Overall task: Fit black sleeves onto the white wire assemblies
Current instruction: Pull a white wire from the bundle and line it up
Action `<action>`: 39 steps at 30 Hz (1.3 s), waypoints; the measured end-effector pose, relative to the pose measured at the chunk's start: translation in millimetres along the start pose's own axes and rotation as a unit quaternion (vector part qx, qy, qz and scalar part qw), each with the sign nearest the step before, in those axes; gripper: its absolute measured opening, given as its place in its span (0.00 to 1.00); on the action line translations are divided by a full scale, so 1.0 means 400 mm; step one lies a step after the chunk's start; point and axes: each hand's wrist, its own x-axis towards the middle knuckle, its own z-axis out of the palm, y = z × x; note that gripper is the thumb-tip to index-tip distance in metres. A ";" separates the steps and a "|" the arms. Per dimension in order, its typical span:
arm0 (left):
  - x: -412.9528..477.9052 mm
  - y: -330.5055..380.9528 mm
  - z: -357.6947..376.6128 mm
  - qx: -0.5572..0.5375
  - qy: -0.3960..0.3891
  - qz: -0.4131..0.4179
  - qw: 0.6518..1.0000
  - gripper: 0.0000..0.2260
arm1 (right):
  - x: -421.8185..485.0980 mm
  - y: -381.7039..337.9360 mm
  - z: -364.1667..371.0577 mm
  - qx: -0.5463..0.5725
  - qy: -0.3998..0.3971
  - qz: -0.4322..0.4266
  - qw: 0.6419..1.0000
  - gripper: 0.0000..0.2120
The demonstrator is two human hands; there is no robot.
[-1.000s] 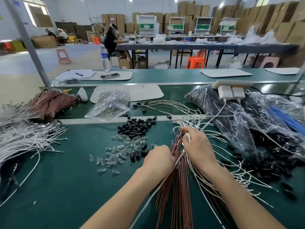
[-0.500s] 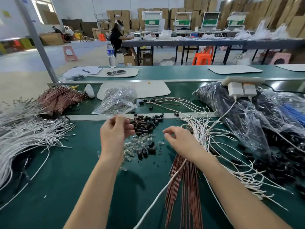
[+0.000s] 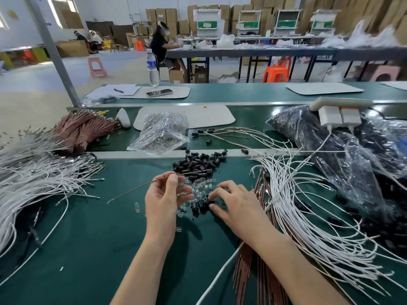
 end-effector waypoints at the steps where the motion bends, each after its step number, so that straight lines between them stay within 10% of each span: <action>1: -0.004 -0.003 0.002 0.012 -0.003 0.008 1.000 0.04 | -0.002 0.002 0.004 -0.010 0.008 -0.011 1.000 0.13; 7: -0.014 0.001 0.007 0.041 -0.020 0.042 0.998 0.09 | -0.004 0.007 0.005 0.122 0.076 -0.020 0.989 0.08; 11: -0.020 0.006 0.017 0.009 -0.047 0.019 0.999 0.08 | 0.005 0.026 -0.020 0.401 0.117 0.104 0.903 0.12; 13: -0.025 0.001 0.023 0.018 -0.061 0.019 0.998 0.07 | 0.013 0.035 -0.028 0.525 0.115 0.160 0.828 0.13; 17: -0.035 -0.012 0.034 0.040 -0.077 0.027 0.996 0.03 | 0.023 0.035 -0.053 0.789 0.101 0.217 0.566 0.10; 19: -0.041 -0.016 0.037 0.052 -0.088 0.035 0.994 0.04 | 0.021 0.035 -0.061 0.825 0.092 0.215 0.515 0.13; 39: -0.057 -0.035 0.047 0.076 -0.168 0.000 0.983 0.05 | 0.002 -0.004 -0.040 0.847 0.014 0.172 0.504 0.12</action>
